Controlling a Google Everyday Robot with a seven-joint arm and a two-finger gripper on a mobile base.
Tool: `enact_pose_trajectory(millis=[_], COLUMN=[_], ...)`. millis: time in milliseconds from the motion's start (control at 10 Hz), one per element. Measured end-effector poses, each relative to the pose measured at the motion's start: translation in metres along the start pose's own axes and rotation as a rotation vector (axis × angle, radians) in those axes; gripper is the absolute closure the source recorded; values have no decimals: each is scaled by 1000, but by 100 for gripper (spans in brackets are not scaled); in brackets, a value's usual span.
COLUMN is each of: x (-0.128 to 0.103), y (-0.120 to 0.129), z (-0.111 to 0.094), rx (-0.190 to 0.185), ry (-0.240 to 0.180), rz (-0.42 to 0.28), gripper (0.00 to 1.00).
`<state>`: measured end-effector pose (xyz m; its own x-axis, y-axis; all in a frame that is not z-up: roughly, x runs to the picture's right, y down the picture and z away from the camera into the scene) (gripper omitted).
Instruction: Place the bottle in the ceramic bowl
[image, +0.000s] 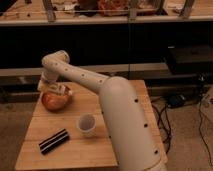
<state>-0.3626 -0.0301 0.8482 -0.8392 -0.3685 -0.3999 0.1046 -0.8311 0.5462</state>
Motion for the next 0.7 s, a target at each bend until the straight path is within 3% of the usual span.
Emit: enact_pose_trajectory(millis=[700], x=[0], y=[2], z=[0], rx=[-1], ry=[6], rz=[7], gripper=[43])
